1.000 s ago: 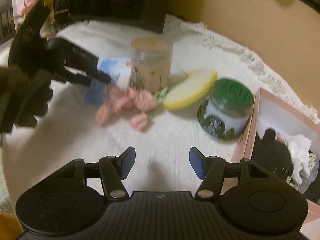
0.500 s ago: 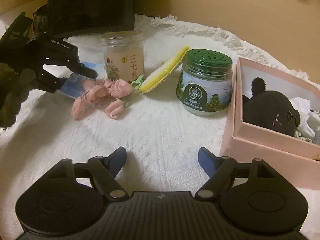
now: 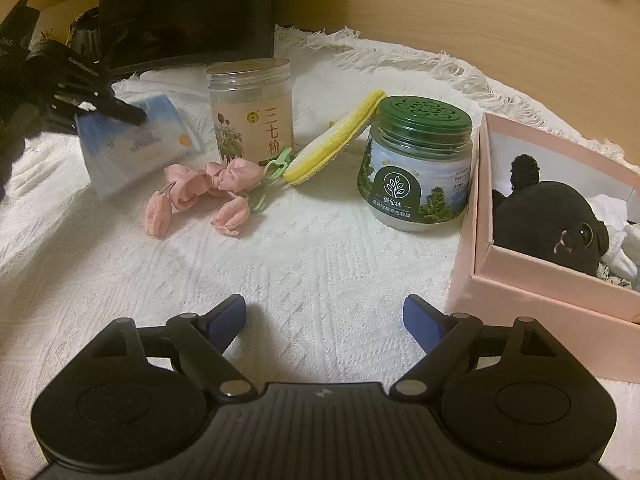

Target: Organize soft objects

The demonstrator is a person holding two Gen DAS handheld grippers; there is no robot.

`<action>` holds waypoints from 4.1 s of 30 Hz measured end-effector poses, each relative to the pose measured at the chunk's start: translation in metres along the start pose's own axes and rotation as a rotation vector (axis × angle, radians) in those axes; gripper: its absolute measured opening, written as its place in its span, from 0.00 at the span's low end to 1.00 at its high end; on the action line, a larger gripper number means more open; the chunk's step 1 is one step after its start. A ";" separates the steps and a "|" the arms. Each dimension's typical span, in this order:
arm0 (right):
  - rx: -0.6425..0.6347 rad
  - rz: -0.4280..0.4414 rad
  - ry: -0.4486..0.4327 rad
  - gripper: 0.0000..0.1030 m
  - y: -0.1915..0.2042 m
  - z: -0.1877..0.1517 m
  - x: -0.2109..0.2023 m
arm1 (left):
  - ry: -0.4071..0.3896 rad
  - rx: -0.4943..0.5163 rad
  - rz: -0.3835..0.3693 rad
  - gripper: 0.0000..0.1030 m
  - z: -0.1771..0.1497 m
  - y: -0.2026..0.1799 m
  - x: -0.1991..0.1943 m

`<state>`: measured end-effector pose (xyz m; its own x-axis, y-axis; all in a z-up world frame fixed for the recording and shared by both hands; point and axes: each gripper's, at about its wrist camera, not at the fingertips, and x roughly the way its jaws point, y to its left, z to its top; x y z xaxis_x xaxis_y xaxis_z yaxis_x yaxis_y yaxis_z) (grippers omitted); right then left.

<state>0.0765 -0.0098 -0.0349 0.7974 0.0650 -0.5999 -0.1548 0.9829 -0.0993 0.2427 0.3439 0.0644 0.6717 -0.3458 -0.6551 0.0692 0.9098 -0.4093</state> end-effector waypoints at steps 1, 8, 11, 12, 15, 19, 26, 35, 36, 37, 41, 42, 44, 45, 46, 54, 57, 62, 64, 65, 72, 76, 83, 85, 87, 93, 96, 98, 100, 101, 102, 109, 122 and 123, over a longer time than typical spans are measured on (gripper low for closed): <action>0.000 0.000 0.000 0.84 0.000 0.000 0.000 | -0.004 0.013 0.002 0.20 0.004 0.001 -0.001; -0.001 0.002 0.003 0.84 0.000 0.000 0.000 | -0.076 0.162 0.079 0.20 0.019 -0.015 -0.016; -0.001 0.002 0.003 0.84 0.000 0.000 0.000 | -0.086 0.160 0.118 0.22 0.022 -0.008 -0.014; -0.001 0.002 0.003 0.85 0.000 0.000 0.000 | -0.088 0.156 0.125 0.23 0.022 -0.004 -0.013; -0.002 0.002 0.005 0.85 -0.001 0.000 0.000 | -0.085 0.167 0.168 0.30 0.019 0.004 -0.007; -0.016 0.007 0.016 0.86 0.000 0.001 0.001 | -0.076 0.192 0.271 0.29 0.015 0.012 -0.007; -0.033 0.030 0.031 0.96 0.002 0.004 0.005 | -0.165 0.190 0.265 0.29 0.002 -0.006 -0.033; -0.032 0.034 0.032 0.96 0.002 0.004 0.005 | -0.006 0.486 0.366 0.50 -0.061 -0.045 0.011; -0.032 0.034 0.032 0.96 0.002 0.004 0.005 | -0.005 0.482 0.354 0.57 -0.061 -0.046 0.014; -0.032 0.034 0.032 0.96 0.002 0.004 0.005 | 0.004 0.468 0.329 0.72 -0.060 -0.047 0.015; -0.031 0.034 0.033 0.97 0.002 0.004 0.005 | 0.029 0.436 0.278 0.92 -0.058 -0.050 0.022; -0.031 0.034 0.033 0.97 0.002 0.004 0.005 | 0.026 0.427 0.275 0.92 -0.058 -0.051 0.022; -0.030 0.034 0.033 0.97 0.002 0.004 0.005 | 0.013 0.401 0.262 0.92 -0.057 -0.050 0.019; -0.031 0.034 0.034 0.97 0.002 0.004 0.005 | 0.005 0.388 0.253 0.92 -0.058 -0.049 0.017; -0.031 0.034 0.034 0.97 0.002 0.004 0.005 | -0.014 0.378 0.239 0.88 -0.057 -0.047 0.012; -0.047 0.044 0.044 0.97 0.002 0.004 0.004 | -0.093 0.148 0.285 0.83 -0.037 0.020 -0.009; -0.053 0.047 0.049 0.98 0.002 0.005 0.005 | -0.041 0.111 0.244 0.87 -0.033 0.029 0.005; -0.074 0.035 0.101 0.92 0.008 0.017 0.007 | -0.008 0.097 0.245 0.90 -0.030 0.031 0.019; -0.132 0.021 0.061 0.86 0.022 0.030 0.001 | -0.005 0.081 0.217 0.86 -0.029 0.036 0.019; -0.149 0.019 0.025 0.86 0.027 0.038 -0.002 | -0.002 0.075 0.213 0.80 -0.030 0.037 0.016; -0.131 0.111 0.025 0.84 0.071 0.102 0.031 | -0.011 0.077 0.194 0.78 -0.026 0.023 -0.001; -0.155 0.066 0.101 0.78 0.086 0.108 0.069 | -0.033 0.105 0.151 0.78 -0.019 0.005 -0.015; -0.157 0.143 0.195 0.32 0.080 0.109 0.078 | -0.006 0.092 0.106 0.78 -0.015 -0.006 -0.018; -0.188 0.145 0.192 0.21 0.077 0.111 0.069 | 0.005 0.093 0.103 0.78 -0.015 -0.008 -0.015; -0.198 0.148 0.178 0.18 0.072 0.113 0.054 | 0.013 0.093 0.100 0.78 -0.015 -0.012 -0.011; -0.143 0.178 0.048 0.17 0.043 0.142 -0.008 | -0.010 0.125 0.076 0.78 -0.004 -0.034 -0.011; -0.115 0.168 -0.035 0.17 0.024 0.161 -0.040 | -0.038 0.165 0.056 0.78 0.010 -0.052 -0.015; -0.108 0.157 -0.089 0.17 0.012 0.174 -0.061 | -0.061 0.194 0.043 0.78 0.021 -0.068 -0.018; -0.113 0.141 -0.141 0.17 -0.001 0.185 -0.079 | -0.080 0.208 0.021 0.78 0.035 -0.083 -0.020; -0.119 0.126 -0.169 0.17 -0.008 0.190 -0.088 | -0.085 0.209 0.011 0.78 0.041 -0.089 -0.020; -0.126 0.107 -0.191 0.17 -0.014 0.196 -0.096 | -0.090 0.210 0.002 0.78 0.047 -0.096 -0.020; -0.068 -0.025 -0.251 0.17 -0.075 0.211 -0.135 | -0.076 0.296 -0.113 0.78 0.066 -0.172 -0.006; 0.079 -0.306 -0.226 0.17 -0.175 0.149 -0.157 | 0.223 0.528 -0.428 0.78 -0.027 -0.346 0.073; 0.092 -0.314 -0.222 0.17 -0.181 0.143 -0.158 | 0.247 0.550 -0.441 0.78 -0.037 -0.356 0.080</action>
<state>0.0617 -0.1732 0.1909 0.9057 -0.2157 -0.3648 0.1618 0.9716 -0.1727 0.2444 -0.0162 0.1348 0.3151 -0.6877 -0.6540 0.6967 0.6356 -0.3326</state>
